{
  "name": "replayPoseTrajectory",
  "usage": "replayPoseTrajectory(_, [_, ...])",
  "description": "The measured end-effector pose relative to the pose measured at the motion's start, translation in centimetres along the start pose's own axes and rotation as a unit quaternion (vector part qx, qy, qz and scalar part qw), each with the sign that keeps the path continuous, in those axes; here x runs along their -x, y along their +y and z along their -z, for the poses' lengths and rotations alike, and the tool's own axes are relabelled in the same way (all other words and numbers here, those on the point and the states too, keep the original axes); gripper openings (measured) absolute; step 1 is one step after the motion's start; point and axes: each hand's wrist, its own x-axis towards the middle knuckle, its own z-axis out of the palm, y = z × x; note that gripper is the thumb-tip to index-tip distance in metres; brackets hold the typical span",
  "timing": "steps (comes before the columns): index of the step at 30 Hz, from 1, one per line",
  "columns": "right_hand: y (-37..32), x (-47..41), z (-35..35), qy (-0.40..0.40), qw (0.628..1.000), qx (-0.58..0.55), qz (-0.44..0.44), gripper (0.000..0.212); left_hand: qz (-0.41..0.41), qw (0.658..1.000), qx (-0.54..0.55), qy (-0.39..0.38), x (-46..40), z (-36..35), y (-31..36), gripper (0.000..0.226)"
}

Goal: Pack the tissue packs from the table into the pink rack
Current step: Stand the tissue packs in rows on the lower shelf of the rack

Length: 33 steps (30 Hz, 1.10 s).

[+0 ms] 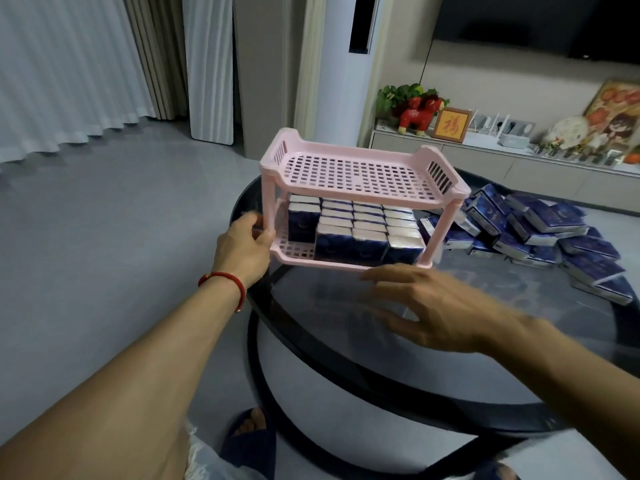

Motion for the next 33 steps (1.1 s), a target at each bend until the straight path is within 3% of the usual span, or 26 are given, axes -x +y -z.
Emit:
replayPoseTrajectory(3, [2.1, 2.5, -0.7, -0.006, 0.997, -0.031, -0.069, 0.034, 0.018, 0.999, -0.035, 0.012, 0.4, -0.1, 0.0, 0.023])
replayPoseTrajectory(6, [4.4, 4.4, -1.1, -0.002, 0.986, -0.069, -0.149, 0.027, 0.06, 0.987, -0.145, 0.036, 1.7, -0.2, 1.0, 0.047])
replayPoseTrajectory(9, [7.3, 6.0, -1.7, 0.032, 0.967, -0.06, -0.245, 0.022, 0.028, 0.979, -0.202, 0.012, 4.5, -0.9, 3.5, 0.024])
replayPoseTrajectory(12, [10.8, 7.9, -2.7, 0.119, 0.911, -0.036, -0.394, 0.024, -0.029, 0.981, -0.185, -0.052, 7.6, -3.9, 5.8, 0.009])
replayPoseTrajectory(14, [12.8, 8.8, -3.2, 0.163, 0.862, -0.021, -0.48, 0.037, -0.081, 0.976, -0.176, -0.103, 8.9, -6.7, 6.7, 0.01])
replayPoseTrajectory(17, [15.0, 9.0, -3.6, 0.154, 0.82, 0.0, -0.552, 0.055, -0.129, 0.964, -0.182, -0.147, 9.8, -10.2, 7.7, 0.013])
replayPoseTrajectory(20, [16.4, 8.3, -4.3, 0.162, 0.809, 0.012, -0.565, 0.051, -0.154, 0.962, -0.164, -0.156, 10.3, -12.8, 8.4, 0.013])
replayPoseTrajectory(25, [17.4, 7.8, -4.9, 0.277, 0.772, -0.021, -0.572, 0.036, -0.144, 0.965, -0.123, -0.179, 11.0, -15.9, 9.4, 0.014])
replayPoseTrajectory(30, [15.5, 9.7, -4.6, 0.296, 0.808, -0.032, -0.508, 0.029, -0.118, 0.972, -0.062, -0.196, 11.1, -17.9, 10.2, 0.013])
replayPoseTrajectory(33, [12.7, 12.1, -3.7, 0.301, 0.823, -0.164, -0.453, 0.029, -0.069, 0.976, 0.006, -0.207, 11.1, -19.0, 10.6, 0.015])
